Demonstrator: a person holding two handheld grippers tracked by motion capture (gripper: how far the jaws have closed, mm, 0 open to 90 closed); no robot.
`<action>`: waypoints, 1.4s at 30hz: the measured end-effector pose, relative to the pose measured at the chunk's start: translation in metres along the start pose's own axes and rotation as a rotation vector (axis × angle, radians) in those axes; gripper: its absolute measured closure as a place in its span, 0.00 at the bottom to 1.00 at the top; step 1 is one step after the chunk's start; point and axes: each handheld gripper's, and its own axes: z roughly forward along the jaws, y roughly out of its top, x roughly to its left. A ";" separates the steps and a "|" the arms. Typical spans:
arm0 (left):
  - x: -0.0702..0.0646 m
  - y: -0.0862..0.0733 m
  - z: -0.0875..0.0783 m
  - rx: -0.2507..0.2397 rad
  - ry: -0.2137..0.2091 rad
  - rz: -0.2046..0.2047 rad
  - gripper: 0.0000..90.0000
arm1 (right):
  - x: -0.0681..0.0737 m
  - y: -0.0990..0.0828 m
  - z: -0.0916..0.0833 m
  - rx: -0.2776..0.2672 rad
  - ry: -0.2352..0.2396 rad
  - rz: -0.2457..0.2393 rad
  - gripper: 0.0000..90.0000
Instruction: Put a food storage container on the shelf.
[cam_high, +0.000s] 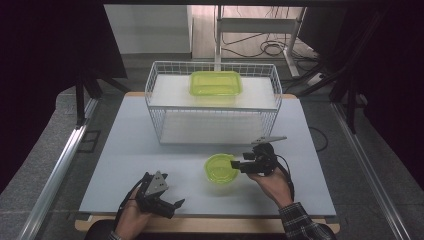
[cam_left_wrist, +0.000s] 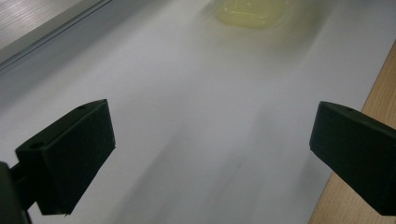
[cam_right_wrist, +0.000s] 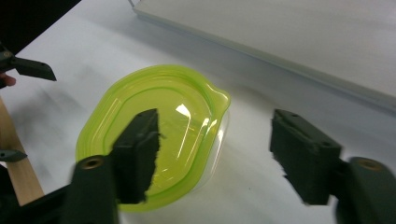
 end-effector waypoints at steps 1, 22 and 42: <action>0.000 0.000 0.000 0.000 0.000 0.000 0.00 | -0.002 0.000 0.001 0.003 0.008 0.010 0.43; -0.001 0.000 0.000 0.003 0.003 0.007 0.00 | -0.032 -0.003 0.023 0.070 0.262 0.352 0.85; 0.001 0.000 -0.002 -0.012 0.014 -0.003 0.00 | -0.031 0.008 0.005 -0.003 0.329 0.383 0.90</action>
